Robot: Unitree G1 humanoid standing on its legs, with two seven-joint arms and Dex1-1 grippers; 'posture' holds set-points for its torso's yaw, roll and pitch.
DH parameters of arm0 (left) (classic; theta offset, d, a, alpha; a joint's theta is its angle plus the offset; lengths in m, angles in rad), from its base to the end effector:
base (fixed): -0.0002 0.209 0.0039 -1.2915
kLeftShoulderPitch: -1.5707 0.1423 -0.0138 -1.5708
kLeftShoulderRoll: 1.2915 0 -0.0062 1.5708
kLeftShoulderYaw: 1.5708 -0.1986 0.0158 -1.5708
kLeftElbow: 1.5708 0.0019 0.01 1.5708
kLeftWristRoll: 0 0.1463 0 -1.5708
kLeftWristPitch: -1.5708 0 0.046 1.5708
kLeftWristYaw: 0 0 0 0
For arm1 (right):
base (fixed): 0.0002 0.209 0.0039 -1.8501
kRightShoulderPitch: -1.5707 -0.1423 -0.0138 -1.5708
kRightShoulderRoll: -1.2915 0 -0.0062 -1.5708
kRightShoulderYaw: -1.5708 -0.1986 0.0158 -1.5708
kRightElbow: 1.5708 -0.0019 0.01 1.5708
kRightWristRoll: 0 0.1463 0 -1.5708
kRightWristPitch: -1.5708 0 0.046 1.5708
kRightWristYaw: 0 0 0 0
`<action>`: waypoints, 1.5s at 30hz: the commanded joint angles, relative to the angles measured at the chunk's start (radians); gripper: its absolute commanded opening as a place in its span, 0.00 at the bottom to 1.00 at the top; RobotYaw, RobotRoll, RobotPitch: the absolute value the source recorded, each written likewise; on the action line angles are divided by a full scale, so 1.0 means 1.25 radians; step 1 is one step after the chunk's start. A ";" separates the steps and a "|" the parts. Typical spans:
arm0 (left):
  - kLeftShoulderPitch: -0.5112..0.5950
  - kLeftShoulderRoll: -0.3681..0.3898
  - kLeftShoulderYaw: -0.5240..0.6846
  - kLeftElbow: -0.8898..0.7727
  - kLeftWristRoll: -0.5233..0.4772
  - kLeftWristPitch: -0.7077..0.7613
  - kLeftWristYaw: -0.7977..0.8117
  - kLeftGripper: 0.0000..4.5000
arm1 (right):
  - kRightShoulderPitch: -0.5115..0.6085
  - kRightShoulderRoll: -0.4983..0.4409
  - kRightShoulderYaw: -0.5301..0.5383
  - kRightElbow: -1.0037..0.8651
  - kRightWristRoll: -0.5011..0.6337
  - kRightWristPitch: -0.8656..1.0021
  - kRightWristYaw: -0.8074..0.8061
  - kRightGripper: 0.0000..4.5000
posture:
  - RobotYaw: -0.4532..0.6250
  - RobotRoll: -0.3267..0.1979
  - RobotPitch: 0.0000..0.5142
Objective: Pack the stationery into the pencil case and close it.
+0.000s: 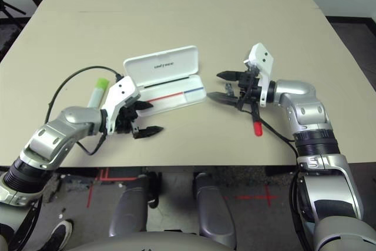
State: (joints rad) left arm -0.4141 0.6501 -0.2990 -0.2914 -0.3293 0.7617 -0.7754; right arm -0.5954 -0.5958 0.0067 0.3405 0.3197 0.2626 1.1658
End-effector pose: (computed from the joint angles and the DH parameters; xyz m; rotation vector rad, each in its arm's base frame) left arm 0.2599 0.1789 0.1404 0.3819 0.4017 -1.0476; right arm 0.3177 -0.2591 0.1510 -0.2178 0.1192 1.0721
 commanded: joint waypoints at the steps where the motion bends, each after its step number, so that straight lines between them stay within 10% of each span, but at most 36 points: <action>1: 0.003 -0.001 -0.016 0.024 0.011 0.016 -0.015 0.53 | 0.006 0.002 -0.008 -0.012 0.005 -0.009 -0.002 1.00 | 0.46 0.62 0.42; 7: -0.007 0.000 -0.015 0.036 0.018 0.011 -0.028 0.01 | 0.008 0.004 -0.008 -0.018 0.006 -0.012 -0.007 1.00 | 0.46 0.62 0.41; 29: -0.009 0.148 0.023 0.008 0.075 -0.248 -0.225 0.00 | -0.002 -0.079 -0.002 -0.061 0.038 0.063 0.100 1.00 | 0.46 0.62 0.40; 45: 0.070 0.129 0.006 -0.019 0.084 -0.322 -0.266 0.00 | -0.006 -0.114 0.040 -0.061 0.010 0.066 0.162 1.00 | 0.46 0.62 0.40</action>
State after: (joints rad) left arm -0.3370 0.8162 -0.2861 -0.3055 -0.2362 0.3874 -1.0978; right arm -0.6058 -0.7305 0.0383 0.2750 0.3485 0.3520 1.3622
